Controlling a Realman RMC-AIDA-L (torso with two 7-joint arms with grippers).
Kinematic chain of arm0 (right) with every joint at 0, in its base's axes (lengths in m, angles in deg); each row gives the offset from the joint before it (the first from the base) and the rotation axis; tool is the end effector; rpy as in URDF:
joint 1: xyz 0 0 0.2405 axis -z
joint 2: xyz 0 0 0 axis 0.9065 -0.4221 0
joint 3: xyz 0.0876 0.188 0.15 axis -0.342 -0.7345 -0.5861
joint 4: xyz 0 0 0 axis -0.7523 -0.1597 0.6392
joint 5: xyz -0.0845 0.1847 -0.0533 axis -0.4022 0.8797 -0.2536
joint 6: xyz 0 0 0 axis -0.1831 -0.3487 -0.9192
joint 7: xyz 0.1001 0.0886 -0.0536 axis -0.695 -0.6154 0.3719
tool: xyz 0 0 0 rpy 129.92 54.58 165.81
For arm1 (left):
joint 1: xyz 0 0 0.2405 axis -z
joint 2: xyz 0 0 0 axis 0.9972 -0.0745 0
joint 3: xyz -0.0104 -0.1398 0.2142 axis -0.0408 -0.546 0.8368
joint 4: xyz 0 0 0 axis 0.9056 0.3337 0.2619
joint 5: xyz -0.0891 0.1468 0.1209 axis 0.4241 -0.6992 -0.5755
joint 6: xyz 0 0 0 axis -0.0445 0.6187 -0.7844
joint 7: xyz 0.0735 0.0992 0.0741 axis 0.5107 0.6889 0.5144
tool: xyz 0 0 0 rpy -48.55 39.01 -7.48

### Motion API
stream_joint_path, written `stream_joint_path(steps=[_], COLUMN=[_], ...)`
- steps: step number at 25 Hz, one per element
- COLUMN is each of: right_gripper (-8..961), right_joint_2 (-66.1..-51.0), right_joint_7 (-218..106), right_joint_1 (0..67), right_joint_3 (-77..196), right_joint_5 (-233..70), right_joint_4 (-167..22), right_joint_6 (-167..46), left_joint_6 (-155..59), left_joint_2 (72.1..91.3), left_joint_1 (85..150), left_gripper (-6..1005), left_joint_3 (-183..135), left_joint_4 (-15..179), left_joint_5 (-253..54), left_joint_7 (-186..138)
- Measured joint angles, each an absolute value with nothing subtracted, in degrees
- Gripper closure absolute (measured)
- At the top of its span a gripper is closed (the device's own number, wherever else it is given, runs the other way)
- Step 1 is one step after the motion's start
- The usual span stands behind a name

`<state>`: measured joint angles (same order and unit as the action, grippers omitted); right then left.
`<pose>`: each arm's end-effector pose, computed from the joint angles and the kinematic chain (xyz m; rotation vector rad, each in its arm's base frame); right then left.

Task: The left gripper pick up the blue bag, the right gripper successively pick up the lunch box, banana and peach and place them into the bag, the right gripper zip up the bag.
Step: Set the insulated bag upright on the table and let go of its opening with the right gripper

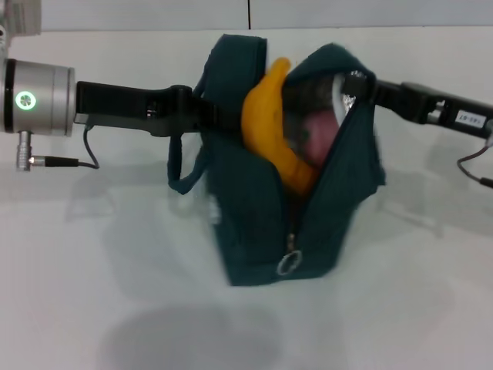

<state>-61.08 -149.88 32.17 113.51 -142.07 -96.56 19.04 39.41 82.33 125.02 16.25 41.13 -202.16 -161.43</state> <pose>0.2059 0.3502 0.0043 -2.5649 1.0596 1.3264 -0.2006 0.3641 0.0234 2.4798 1.6628 0.6691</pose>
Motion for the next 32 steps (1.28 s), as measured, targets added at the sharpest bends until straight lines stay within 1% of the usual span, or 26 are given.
stream_joint_path(steps=[7, 21, 32], right_gripper=[926, 926, 907], right_joint_2=[-61.14, -61.19, -61.19], right_joint_7=[-149.5, -149.0, -148.8], right_joint_1=[32.2, 31.9, 32.1], right_joint_3=[112.2, 113.0, 113.6], right_joint_5=[-140.6, -141.3, -141.4], right_joint_4=[-97.7, -96.2, -96.1], right_joint_6=[21.4, 18.7, 18.3], left_joint_6=[42.2, 39.8, 39.6], left_joint_2=[81.6, 81.99, 82.03], left_joint_1=[124.4, 124.0, 123.6], left_gripper=[970, 970, 971], left_joint_3=[16.0, 16.3, 16.3], left_joint_4=[41.1, 41.2, 41.3], left_joint_5=[-198.2, -199.8, -199.9], left_joint_7=[-161.2, -160.8, -160.5])
